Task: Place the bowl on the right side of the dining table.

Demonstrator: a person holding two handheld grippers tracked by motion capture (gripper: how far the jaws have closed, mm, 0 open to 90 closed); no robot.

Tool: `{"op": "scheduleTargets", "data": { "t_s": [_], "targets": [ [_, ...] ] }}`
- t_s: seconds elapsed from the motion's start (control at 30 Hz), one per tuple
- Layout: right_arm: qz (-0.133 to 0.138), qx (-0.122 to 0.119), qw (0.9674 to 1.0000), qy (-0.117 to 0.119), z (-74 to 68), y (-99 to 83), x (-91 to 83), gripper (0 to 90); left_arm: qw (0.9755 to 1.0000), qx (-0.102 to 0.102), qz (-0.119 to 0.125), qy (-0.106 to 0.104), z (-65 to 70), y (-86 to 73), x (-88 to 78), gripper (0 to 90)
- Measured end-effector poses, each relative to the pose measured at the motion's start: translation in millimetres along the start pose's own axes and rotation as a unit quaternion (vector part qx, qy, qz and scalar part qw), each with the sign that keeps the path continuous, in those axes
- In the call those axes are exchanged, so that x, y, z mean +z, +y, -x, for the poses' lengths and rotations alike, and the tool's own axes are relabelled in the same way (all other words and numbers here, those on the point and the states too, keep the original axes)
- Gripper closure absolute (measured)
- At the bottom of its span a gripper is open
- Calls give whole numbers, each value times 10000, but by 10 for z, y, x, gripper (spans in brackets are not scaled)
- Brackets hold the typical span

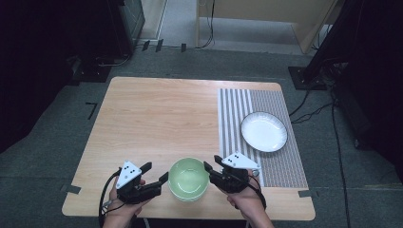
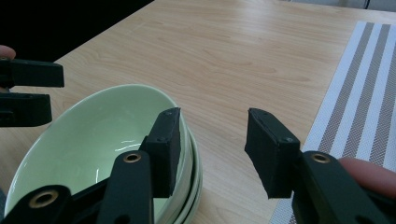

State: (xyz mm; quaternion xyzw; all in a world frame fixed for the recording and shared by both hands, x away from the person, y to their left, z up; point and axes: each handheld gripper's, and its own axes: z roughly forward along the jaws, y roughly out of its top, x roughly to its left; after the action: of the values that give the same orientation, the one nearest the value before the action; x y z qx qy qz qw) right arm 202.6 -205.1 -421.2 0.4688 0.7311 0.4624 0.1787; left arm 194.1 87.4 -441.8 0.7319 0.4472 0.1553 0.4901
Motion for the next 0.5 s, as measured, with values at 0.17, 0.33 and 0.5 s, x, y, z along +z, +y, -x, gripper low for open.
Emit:
{"op": "scheduleTargets", "data": {
  "t_s": [0.17, 0.33, 0.5],
  "targets": [
    [-57, 27, 9999, 89, -2, -17, 26, 603, 9997, 41, -62, -253, 71, 19, 74, 429],
    [-130, 122, 9998, 125, -13, 5, 74, 628, 9984, 369, -348, -262, 206, 85, 179, 529],
    [-260, 168, 9994, 177, -41, 26, 151, 643, 9978, 505, -418, -89, 268, 173, 221, 688]
  ]
}}
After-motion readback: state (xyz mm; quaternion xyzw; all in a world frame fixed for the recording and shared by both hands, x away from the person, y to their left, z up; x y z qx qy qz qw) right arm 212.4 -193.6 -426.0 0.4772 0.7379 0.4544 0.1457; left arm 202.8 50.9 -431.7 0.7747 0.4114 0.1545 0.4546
